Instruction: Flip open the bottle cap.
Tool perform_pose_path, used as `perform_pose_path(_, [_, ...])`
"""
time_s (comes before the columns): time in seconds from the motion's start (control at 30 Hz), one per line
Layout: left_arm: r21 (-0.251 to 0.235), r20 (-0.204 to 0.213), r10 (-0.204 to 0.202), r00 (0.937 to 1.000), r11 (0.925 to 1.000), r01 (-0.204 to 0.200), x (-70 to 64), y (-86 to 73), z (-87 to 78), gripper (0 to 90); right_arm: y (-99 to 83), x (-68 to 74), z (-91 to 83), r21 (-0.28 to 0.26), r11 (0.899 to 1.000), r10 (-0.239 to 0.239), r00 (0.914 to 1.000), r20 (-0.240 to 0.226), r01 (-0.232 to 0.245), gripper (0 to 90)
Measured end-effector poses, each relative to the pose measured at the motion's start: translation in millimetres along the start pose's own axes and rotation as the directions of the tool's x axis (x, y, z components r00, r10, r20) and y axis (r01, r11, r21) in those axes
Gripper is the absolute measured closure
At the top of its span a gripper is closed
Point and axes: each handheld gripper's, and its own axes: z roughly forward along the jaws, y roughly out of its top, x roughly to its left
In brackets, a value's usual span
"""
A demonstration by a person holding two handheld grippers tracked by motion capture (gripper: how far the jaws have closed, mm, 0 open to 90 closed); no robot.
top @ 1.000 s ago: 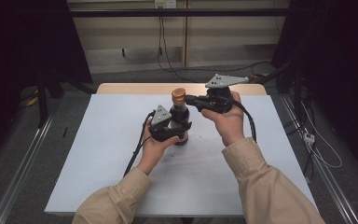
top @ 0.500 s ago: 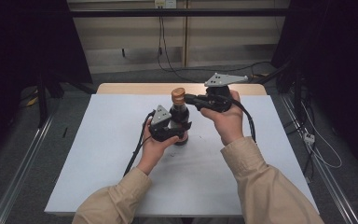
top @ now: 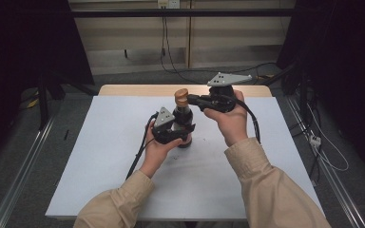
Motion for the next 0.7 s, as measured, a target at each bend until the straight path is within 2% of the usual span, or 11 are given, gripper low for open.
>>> perform_pose_path(0.7, [-0.001,-0.001,-0.002,1.0,1.0,0.002,0.2,-0.2,0.5,29.8,2.3,-0.8,1.0,-0.003,1.0,0.009,1.0,0.002,-0.009,90.0])
